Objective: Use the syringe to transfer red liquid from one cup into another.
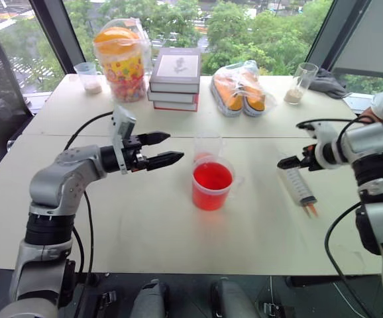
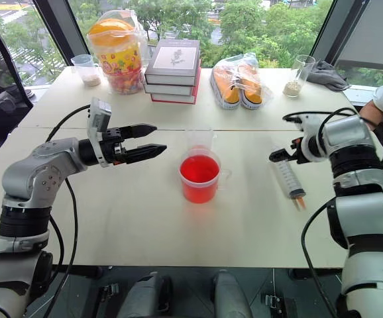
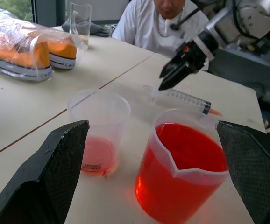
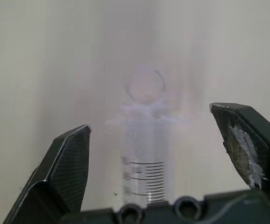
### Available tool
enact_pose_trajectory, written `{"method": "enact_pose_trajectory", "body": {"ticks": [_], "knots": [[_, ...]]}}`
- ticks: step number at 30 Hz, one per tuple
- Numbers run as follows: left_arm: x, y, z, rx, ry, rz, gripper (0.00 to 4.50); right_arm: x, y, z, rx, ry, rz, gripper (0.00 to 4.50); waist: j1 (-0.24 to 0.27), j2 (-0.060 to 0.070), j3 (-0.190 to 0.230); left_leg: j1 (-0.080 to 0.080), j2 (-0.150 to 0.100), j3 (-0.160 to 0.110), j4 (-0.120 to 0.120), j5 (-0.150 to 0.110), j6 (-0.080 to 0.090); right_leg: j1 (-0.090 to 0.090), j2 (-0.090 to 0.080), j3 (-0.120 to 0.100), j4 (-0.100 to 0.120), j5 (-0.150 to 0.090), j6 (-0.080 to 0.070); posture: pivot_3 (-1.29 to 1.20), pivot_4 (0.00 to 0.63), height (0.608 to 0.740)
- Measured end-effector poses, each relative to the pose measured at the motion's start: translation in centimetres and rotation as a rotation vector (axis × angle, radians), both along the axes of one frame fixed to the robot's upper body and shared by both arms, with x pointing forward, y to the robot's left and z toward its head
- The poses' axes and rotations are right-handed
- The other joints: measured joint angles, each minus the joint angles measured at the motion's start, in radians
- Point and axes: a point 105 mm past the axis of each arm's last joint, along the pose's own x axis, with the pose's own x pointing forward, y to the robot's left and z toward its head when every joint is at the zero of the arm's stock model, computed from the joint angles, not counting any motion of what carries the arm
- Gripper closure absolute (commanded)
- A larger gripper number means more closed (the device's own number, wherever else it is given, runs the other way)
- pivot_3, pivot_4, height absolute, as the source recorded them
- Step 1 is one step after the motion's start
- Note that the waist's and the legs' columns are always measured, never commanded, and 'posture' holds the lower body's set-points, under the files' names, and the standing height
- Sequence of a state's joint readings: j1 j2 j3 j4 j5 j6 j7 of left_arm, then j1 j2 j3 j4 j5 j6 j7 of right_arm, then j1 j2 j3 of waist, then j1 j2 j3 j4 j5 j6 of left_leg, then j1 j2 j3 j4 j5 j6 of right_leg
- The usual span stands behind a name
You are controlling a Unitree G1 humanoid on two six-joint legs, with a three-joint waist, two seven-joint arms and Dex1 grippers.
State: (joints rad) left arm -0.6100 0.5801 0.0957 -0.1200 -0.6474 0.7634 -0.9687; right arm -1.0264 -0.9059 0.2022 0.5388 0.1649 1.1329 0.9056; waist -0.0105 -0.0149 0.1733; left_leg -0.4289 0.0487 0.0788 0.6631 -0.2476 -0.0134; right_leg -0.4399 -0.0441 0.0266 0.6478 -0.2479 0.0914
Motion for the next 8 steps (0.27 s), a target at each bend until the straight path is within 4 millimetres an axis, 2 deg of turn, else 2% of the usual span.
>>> {"method": "enact_pose_trajectory", "body": {"ticks": [3, 8], "knots": [[-0.2, 1.0, -0.6, 0.021, 0.031, 0.018, 0.0, -2.1, 0.5, 2.1, -0.01, -0.072, 0.093, 0.05, -0.001, 0.0, 0.0, 0.0, 0.0, 0.0, 0.0, 0.0, 0.0, 0.0, 0.0, 0.0, -0.001, 0.0, 0.0, 0.0, 0.15, 0.74], [-0.8, 2.6, -1.2, 0.091, 0.056, 0.023, 0.0, -8.1, 3.7, 2.9, 0.025, -0.107, 0.345, 0.05, -0.004, 0.0, 0.0, 0.001, 0.0, 0.0, 0.0, 0.0, 0.0, 0.001, 0.0, 0.0, 0.0, 0.0, 0.0, 0.0, 0.15, 0.74]]}}
